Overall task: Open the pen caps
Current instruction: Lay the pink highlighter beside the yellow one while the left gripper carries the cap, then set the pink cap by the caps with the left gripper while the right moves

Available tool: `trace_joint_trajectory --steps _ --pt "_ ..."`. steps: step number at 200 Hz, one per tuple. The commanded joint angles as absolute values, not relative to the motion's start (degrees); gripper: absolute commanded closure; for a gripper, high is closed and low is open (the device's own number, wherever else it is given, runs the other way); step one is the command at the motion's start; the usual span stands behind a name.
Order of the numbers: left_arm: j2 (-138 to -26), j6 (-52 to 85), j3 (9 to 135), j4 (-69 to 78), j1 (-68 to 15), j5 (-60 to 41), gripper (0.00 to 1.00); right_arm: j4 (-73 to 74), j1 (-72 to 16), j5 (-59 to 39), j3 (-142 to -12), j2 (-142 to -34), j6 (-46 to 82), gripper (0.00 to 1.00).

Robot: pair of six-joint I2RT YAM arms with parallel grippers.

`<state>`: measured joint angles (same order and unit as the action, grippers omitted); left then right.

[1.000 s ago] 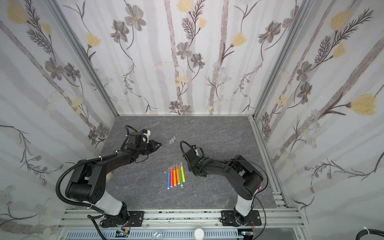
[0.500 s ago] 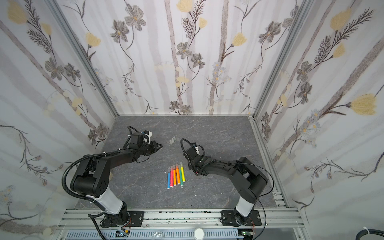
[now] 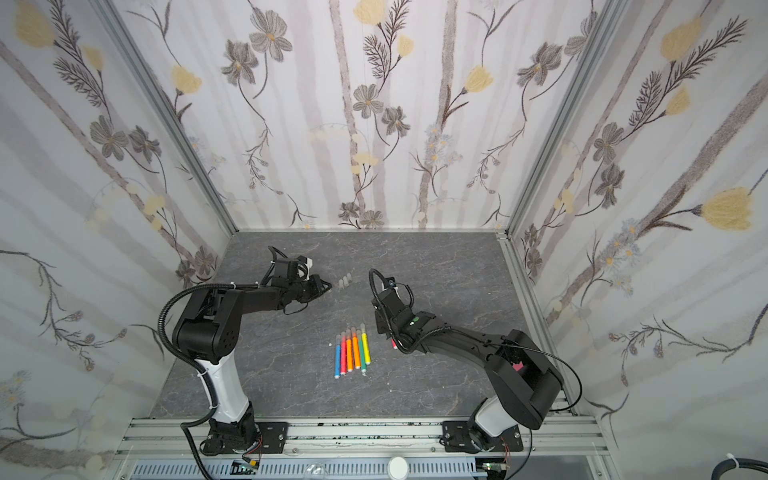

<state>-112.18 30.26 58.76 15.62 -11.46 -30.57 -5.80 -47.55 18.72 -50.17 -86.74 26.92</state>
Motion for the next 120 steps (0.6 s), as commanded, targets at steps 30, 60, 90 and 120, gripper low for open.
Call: trace_joint_trajectory --steps 30,60,90,120 --pt "-115.2 31.1 61.5 16.9 -12.9 -31.3 0.85 -6.0 -47.6 18.6 -48.9 -85.2 27.5 0.62" --pt "-116.3 31.1 62.1 16.8 -13.1 -30.9 0.8 -5.8 -47.7 18.3 -48.4 -85.1 27.8 0.62" --pt "-116.7 30.6 62.3 16.5 -13.1 -30.3 0.76 -5.4 -47.8 18.1 -47.8 -84.8 28.0 0.62" --pt "-116.8 30.3 62.5 15.9 -13.1 -29.6 0.73 -5.0 -48.1 17.8 -47.5 -84.8 28.2 0.62"
